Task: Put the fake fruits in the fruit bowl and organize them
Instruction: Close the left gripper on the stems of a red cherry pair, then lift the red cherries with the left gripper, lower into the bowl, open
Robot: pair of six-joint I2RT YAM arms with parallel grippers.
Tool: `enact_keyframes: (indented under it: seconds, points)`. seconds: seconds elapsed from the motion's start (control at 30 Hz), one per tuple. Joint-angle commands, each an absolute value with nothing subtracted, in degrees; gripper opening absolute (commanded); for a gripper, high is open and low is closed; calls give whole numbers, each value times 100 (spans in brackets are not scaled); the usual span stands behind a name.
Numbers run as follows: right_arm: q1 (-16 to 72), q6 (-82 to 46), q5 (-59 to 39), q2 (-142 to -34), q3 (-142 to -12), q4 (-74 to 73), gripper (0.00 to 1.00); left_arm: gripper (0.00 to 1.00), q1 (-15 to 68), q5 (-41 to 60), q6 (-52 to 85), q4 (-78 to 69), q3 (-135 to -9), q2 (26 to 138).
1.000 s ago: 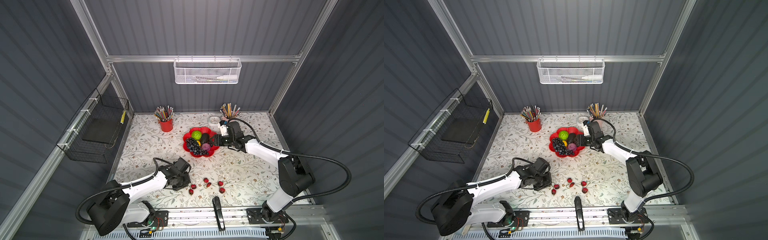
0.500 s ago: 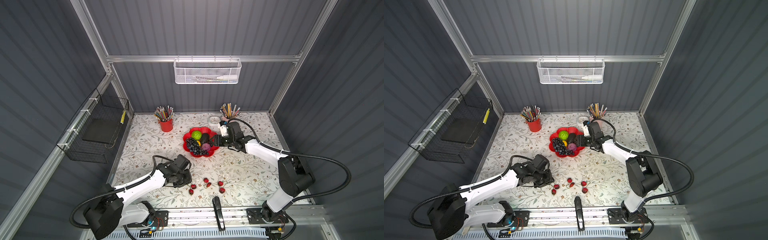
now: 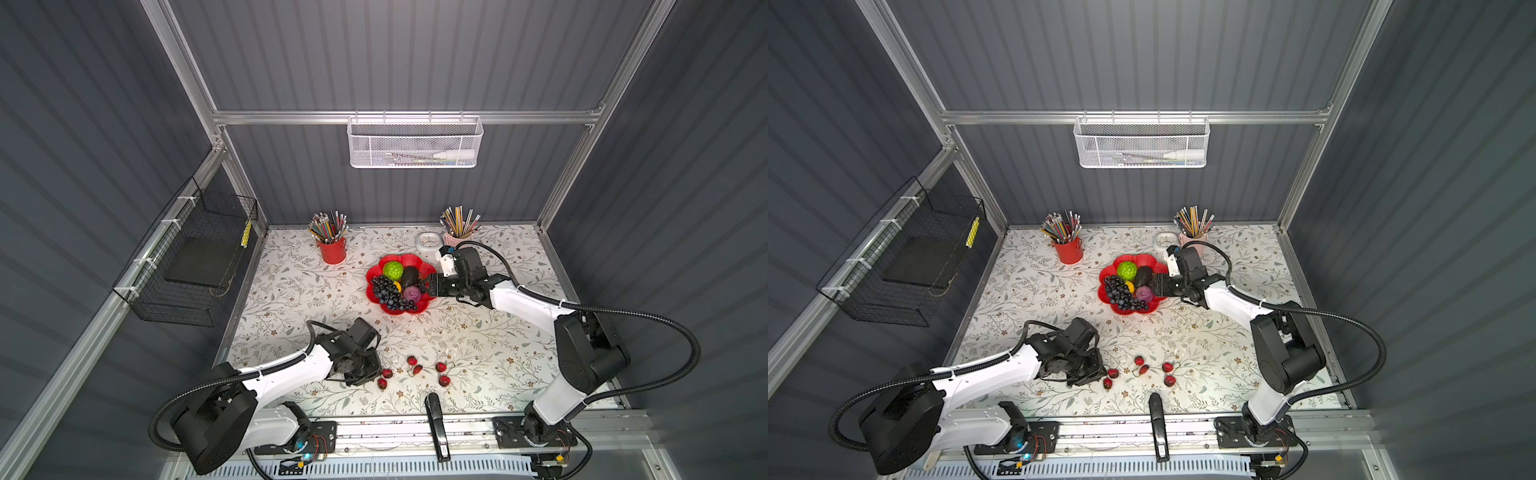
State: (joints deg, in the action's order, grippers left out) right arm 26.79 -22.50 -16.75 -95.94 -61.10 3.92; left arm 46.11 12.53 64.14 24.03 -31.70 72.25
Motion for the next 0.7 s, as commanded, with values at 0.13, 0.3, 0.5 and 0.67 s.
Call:
enact_keyframes:
  seconds: [0.13, 0.3, 0.5, 0.67]
  points:
    - [2658, -2276, -1775, -9568, -6091, 299, 61, 33, 4649, 1298, 6582, 2289, -3045, 7161]
    - [2663, -2274, -1793, -9573, -6100, 294, 60, 34, 4649, 1294, 6557, 2110, -3057, 7340]
    - [2658, -2266, -1751, -9529, -6030, 290, 61, 25, 4649, 1280, 6526, 1869, -3023, 7600]
    - [2662, -2303, -1767, -9527, -6001, 247, 60, 13, 4649, 1170, 6428, 1806, -3067, 7690]
